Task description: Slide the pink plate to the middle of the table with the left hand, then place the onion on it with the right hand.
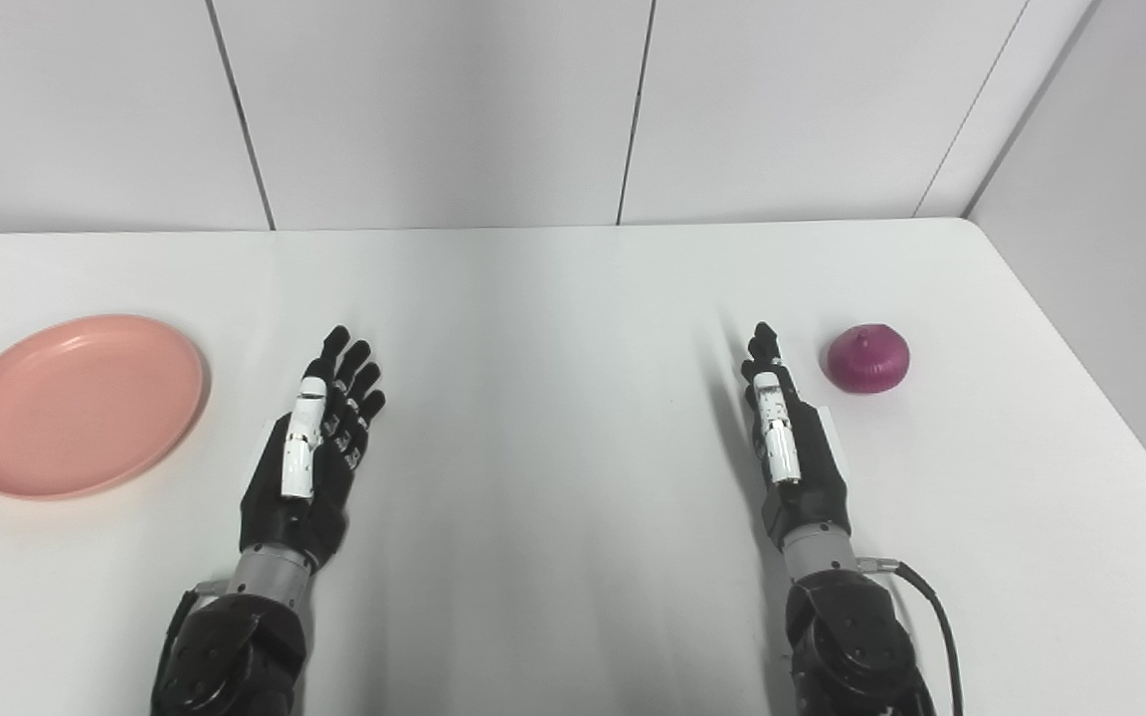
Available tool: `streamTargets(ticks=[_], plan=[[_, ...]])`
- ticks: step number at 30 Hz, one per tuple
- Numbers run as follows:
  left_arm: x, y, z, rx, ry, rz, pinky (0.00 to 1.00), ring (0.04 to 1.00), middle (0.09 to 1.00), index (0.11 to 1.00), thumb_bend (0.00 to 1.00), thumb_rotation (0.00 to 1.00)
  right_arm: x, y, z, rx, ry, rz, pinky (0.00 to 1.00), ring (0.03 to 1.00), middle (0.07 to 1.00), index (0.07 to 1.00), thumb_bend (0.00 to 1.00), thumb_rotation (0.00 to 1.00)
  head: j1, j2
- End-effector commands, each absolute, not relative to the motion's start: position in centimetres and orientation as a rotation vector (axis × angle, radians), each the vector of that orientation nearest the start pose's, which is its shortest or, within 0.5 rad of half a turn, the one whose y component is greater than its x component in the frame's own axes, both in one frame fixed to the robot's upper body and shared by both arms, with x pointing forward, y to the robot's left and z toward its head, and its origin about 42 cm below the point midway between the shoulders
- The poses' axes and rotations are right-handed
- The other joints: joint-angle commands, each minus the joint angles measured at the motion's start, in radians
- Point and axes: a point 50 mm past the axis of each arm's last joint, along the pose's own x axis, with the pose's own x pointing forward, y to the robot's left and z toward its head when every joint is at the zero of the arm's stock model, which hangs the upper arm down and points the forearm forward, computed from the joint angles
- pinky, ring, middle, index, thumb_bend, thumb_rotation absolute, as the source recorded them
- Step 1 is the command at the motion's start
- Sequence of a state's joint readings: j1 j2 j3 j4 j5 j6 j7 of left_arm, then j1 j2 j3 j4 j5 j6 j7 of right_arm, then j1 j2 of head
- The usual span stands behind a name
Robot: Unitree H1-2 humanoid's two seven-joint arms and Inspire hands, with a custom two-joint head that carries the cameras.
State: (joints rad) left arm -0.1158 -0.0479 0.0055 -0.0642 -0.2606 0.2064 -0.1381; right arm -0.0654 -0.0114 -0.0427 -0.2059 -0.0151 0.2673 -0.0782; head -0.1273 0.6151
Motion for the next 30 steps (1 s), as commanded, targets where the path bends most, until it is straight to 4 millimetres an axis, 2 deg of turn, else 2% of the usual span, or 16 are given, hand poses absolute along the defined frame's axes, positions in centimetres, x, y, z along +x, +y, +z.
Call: streamTargets(ticks=[1, 30], plan=[[31.78, 17.22, 13.01, -0.313, 0.035, -0.227, 1.0, 1.0, 1.0, 1.0, 0.42, 1.0, 30.29, -22.04, 15.33, -0.011, -0.015, -0.078, 1.0, 0.996, 1.0, 1.0, 0.18, 1.0, 0.001, -0.001], [31.75, 17.3, 12.91, -0.307, 0.042, -0.226, 1.0, 1.0, 1.0, 1.0, 0.43, 1.0, 30.18, -21.99, 15.22, -0.008, -0.01, -0.078, 1.0, 0.994, 1.0, 1.0, 0.19, 1.0, 0.013, -0.008]])
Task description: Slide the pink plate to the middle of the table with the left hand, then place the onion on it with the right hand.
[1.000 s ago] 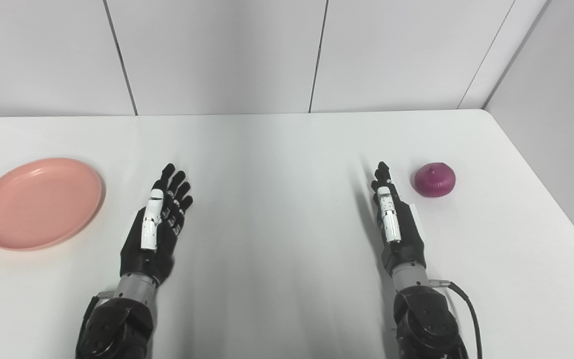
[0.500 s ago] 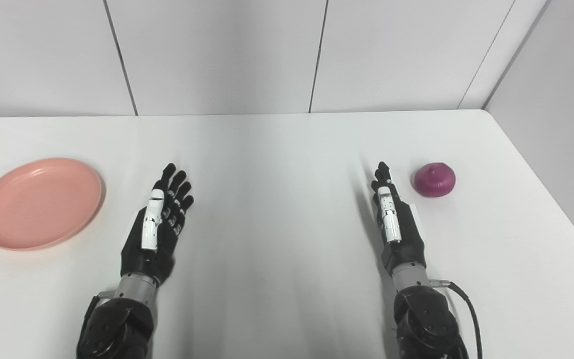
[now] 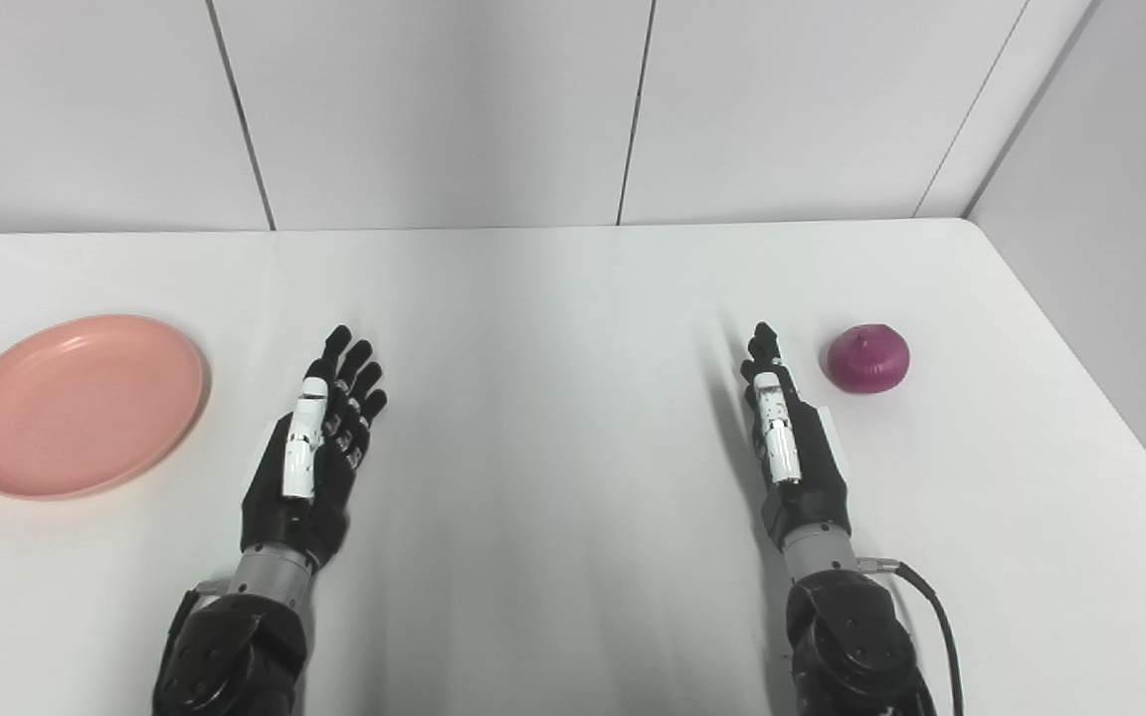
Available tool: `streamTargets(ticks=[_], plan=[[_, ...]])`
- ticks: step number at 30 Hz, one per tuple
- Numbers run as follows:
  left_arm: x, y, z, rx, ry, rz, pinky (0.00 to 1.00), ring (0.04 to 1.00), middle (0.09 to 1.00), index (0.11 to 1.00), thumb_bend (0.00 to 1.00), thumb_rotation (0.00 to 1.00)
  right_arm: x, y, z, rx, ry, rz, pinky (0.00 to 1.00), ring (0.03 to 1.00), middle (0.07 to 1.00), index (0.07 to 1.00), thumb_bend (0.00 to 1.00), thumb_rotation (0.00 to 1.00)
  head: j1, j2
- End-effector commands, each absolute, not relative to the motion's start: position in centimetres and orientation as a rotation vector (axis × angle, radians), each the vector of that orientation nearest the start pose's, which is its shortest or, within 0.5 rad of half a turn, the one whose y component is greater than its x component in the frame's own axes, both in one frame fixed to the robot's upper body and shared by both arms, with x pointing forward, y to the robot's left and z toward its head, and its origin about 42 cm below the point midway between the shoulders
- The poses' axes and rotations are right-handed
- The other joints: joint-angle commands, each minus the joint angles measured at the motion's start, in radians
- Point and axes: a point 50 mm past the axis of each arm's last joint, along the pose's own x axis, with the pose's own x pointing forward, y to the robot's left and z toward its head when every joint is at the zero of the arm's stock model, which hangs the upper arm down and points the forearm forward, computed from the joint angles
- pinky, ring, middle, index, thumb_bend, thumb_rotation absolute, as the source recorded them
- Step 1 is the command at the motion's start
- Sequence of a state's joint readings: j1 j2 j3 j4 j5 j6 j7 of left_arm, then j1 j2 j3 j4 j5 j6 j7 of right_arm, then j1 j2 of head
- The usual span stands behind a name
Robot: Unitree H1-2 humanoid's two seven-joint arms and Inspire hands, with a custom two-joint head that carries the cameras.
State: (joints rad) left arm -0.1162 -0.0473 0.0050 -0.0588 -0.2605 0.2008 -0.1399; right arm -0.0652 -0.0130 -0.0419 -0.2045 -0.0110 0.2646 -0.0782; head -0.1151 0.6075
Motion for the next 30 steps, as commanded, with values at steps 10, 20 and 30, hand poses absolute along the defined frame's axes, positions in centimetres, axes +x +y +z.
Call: streamTargets(ticks=[10, 20, 30], plan=[[31.6, 15.5, 12.8, -0.295, 0.051, -0.219, 1.0, 1.0, 1.0, 1.0, 0.42, 1.0, 30.1, -23.3, 15.1, 0.011, 0.006, -0.084, 1.0, 1.0, 1.0, 1.0, 0.18, 1.0, 0.168, -0.03], [32.0, 12.0, 12.1, -0.318, 0.069, -0.222, 1.0, 1.0, 1.0, 1.0, 0.41, 1.0, 30.0, -25.5, 15.2, -0.005, -0.011, -0.07, 1.0, 1.0, 1.0, 1.0, 0.1, 1.0, 0.414, -0.111], [32.7, 8.6, 11.1, -0.337, 0.094, -0.221, 1.0, 1.0, 1.0, 1.0, 0.39, 1.0, 30.5, -26.6, 15.1, 0.045, -0.002, -0.078, 1.0, 1.0, 1.0, 1.0, 0.15, 1.0, 0.61, -0.218]])
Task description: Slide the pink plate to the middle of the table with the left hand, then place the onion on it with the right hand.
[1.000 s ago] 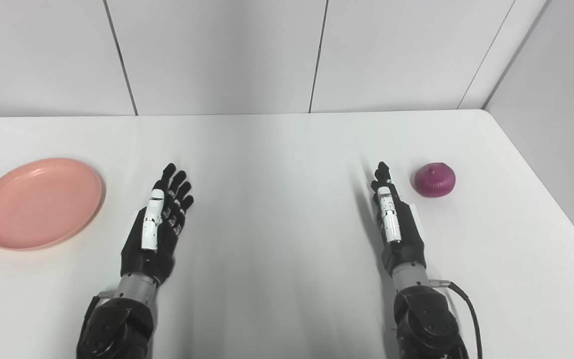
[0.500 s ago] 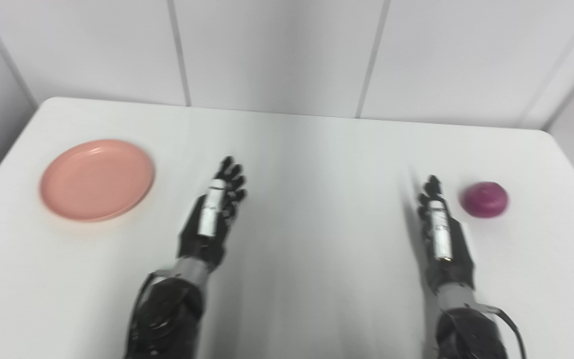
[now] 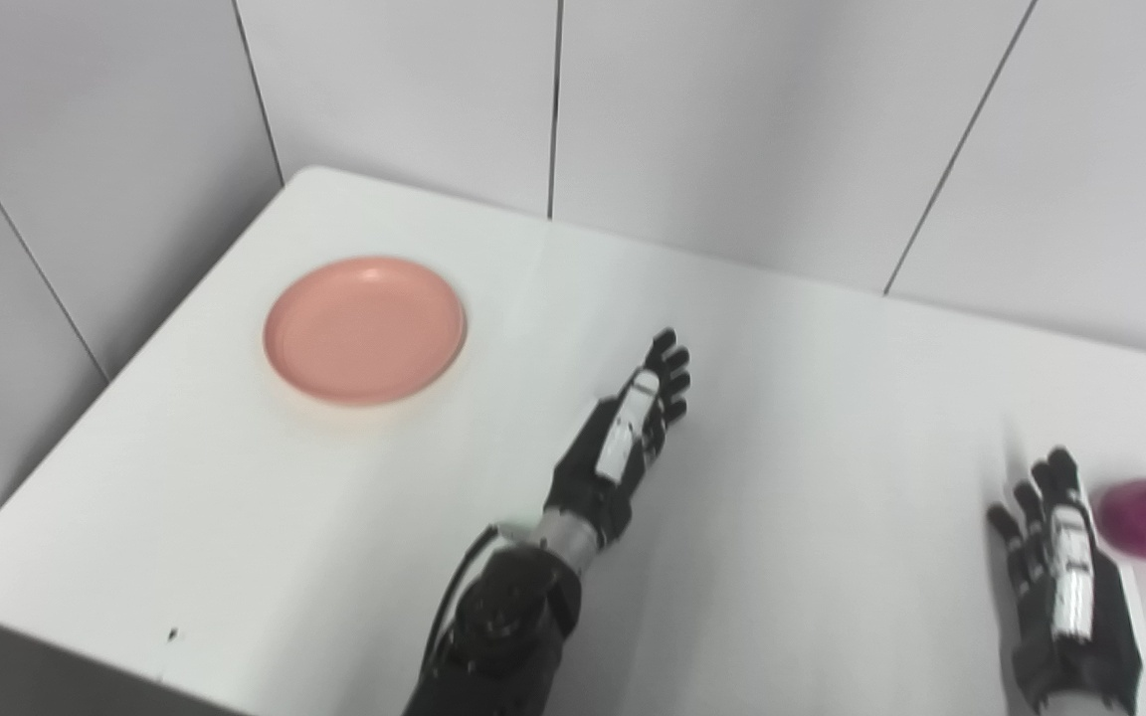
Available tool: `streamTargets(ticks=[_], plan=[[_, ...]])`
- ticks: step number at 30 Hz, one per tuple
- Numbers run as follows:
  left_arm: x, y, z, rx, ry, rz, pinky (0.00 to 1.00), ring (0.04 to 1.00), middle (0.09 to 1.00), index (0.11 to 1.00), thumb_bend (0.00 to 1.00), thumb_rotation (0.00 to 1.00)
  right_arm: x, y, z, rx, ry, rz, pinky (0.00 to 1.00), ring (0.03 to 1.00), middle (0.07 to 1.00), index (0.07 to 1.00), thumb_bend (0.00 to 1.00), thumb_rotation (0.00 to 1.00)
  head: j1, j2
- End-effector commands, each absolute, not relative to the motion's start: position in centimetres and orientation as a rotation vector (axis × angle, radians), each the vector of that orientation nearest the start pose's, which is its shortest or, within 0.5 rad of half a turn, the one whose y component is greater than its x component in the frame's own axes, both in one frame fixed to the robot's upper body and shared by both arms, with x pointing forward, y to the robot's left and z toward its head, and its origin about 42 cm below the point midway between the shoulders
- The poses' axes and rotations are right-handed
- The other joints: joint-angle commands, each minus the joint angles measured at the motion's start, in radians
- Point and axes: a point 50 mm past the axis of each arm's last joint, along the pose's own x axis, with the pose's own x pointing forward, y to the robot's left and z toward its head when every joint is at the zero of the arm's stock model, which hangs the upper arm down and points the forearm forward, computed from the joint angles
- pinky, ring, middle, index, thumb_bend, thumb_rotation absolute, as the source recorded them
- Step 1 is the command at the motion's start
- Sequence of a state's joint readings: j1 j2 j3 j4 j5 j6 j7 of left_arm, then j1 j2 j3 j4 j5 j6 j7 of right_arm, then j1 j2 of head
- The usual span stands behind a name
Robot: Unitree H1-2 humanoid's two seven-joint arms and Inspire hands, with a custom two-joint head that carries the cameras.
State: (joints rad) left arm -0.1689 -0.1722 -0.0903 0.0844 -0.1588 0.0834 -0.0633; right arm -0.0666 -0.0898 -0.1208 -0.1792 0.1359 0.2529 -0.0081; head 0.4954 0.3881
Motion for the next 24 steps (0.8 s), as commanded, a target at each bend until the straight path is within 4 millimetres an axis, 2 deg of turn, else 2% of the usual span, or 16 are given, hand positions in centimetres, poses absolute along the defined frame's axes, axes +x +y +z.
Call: streamTargets(ticks=[1, 2, 3, 7, 10, 12, 14, 18, 24], plan=[[32.8, 8.4, 11.0, -0.337, 0.094, -0.223, 1.0, 1.0, 1.0, 1.0, 0.39, 1.0, 30.5, -26.6, 15.1, 0.038, -0.001, -0.088, 1.0, 0.992, 0.997, 0.996, 0.18, 1.0, 0.033, -0.017], [32.9, 8.2, 10.9, -0.336, 0.094, -0.225, 1.0, 1.0, 1.0, 1.0, 0.39, 1.0, 30.5, -26.5, 15.1, 0.031, 0.004, -0.102, 1.0, 0.979, 0.989, 0.987, 0.19, 1.0, 0.033, -0.017], [33.0, 7.9, 10.8, -0.336, 0.094, -0.226, 1.0, 1.0, 1.0, 1.0, 0.39, 1.0, 30.6, -26.6, 15.0, 0.025, 0.008, -0.113, 1.0, 0.958, 0.971, 0.97, 0.19, 1.0, 0.064, -0.035], [33.5, 6.9, 10.5, -0.322, 0.085, -0.223, 1.0, 1.0, 1.0, 1.0, 0.39, 1.0, 30.9, -27.1, 14.6, 0.022, 0.01, -0.121, 1.0, 0.948, 0.958, 0.96, 0.2, 1.0, 0.12, -0.064], [33.7, 6.3, 10.3, -0.316, 0.089, -0.217, 1.0, 1.0, 1.0, 1.0, 0.38, 1.0, 31.0, -27.5, 14.3, 0.034, 0.002, -0.128, 0.92, 0.914, 0.93, 0.927, 0.22, 0.95, 0.141, -0.082], [33.8, 6.1, 10.2, -0.312, 0.088, -0.21, 0.99, 1.0, 1.0, 0.99, 0.38, 1.0, 31.1, -27.8, 14.1, 0.034, -0.002, -0.13, 0.83, 0.891, 0.91, 0.901, 0.22, 0.91, 0.148, -0.086], [34.0, 5.9, 10.1, -0.307, 0.087, -0.203, 0.99, 1.0, 1.0, 0.985, 0.37, 1.0, 31.2, -27.9, 13.9, 0.035, -0.004, -0.13, 0.82, 0.887, 0.905, 0.894, 0.23, 0.89, 0.151, -0.087], [34.2, 5.7, 10.0, -0.306, 0.079, -0.197, 0.98, 0.998, 0.997, 0.98, 0.37, 1.0, 31.4, -28.0, 13.6, 0.036, -0.009, -0.131, 0.82, 0.879, 0.898, 0.892, 0.23, 0.86, 0.151, -0.088], [34.3, 5.7, 9.9, -0.315, 0.074, -0.2, 0.98, 0.998, 1.0, 0.986, 0.37, 1.0, 31.4, -28.0, 13.6, 0.023, -0.011, -0.122, 0.82, 0.861, 0.882, 0.888, 0.22, 0.88, 0.145, -0.089]])
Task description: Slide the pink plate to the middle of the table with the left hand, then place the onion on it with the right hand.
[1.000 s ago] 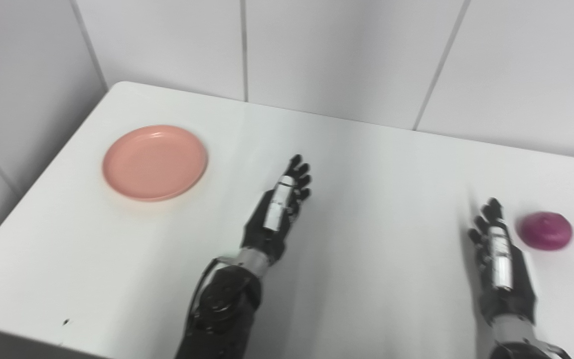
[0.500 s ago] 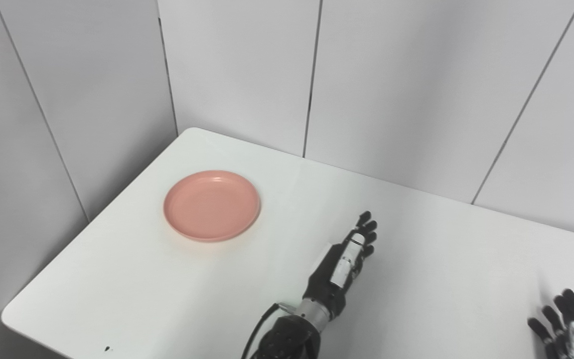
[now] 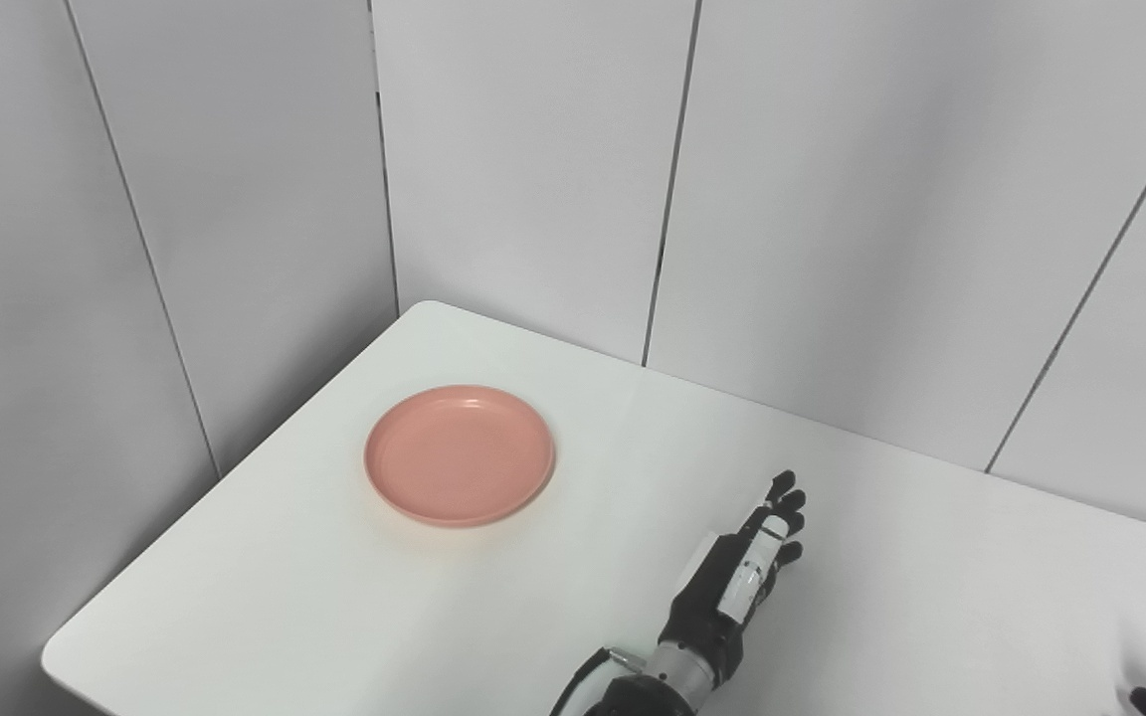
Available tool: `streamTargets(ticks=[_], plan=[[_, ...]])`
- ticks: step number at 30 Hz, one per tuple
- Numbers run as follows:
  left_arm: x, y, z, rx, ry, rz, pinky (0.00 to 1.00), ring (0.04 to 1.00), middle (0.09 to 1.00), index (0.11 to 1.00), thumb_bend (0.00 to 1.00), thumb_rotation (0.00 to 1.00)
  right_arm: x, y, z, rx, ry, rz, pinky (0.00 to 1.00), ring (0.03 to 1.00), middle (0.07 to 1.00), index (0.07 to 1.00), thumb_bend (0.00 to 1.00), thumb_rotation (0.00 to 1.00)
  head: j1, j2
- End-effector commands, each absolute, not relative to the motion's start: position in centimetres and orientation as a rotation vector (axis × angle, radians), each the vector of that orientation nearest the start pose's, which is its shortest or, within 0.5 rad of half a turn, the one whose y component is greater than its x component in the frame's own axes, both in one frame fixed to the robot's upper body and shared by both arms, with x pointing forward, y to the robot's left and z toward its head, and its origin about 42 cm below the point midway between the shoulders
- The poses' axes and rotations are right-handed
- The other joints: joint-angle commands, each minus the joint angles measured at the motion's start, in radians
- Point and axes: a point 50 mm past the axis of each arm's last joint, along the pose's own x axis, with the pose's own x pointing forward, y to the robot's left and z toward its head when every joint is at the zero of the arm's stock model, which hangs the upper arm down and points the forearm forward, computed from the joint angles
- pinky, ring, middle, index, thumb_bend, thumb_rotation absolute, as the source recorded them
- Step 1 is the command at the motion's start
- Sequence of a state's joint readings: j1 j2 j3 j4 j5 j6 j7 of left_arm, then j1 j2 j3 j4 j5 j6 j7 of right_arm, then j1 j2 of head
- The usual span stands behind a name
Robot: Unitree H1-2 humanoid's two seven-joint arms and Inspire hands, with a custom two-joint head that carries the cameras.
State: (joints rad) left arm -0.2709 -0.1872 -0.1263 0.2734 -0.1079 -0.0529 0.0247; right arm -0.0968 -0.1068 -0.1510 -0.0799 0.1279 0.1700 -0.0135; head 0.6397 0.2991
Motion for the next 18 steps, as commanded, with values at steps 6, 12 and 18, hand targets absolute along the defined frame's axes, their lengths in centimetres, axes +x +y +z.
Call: streamTargets(ticks=[6, 12, 18], plan=[[34.3, 6.1, 10.0, -0.32, 0.074, -0.199, 1.0, 1.0, 1.0, 0.994, 0.38, 1.0, 31.5, -27.7, 13.6, 0.024, -0.013, -0.119, 0.78, 0.821, 0.853, 0.874, 0.24, 0.88, -0.01, 0.004], [34.5, 6.8, 10.8, -0.35, 0.045, -0.177, 1.0, 1.0, 1.0, 0.986, 0.37, 1.0, 31.4, -27.0, 13.9, 0.016, -0.01, -0.12, 0.75, 0.784, 0.825, 0.86, 0.17, 0.88, -0.025, -0.001], [35.1, 8.4, 12.2, -0.305, -0.024, -0.172, 1.0, 1.0, 1.0, 1.0, 0.39, 1.0, 31.4, -27.0, 13.8, 0.009, -0.009, -0.111, 0.66, 0.749, 0.802, 0.831, 0.18, 0.86, -0.03, 0.0]])
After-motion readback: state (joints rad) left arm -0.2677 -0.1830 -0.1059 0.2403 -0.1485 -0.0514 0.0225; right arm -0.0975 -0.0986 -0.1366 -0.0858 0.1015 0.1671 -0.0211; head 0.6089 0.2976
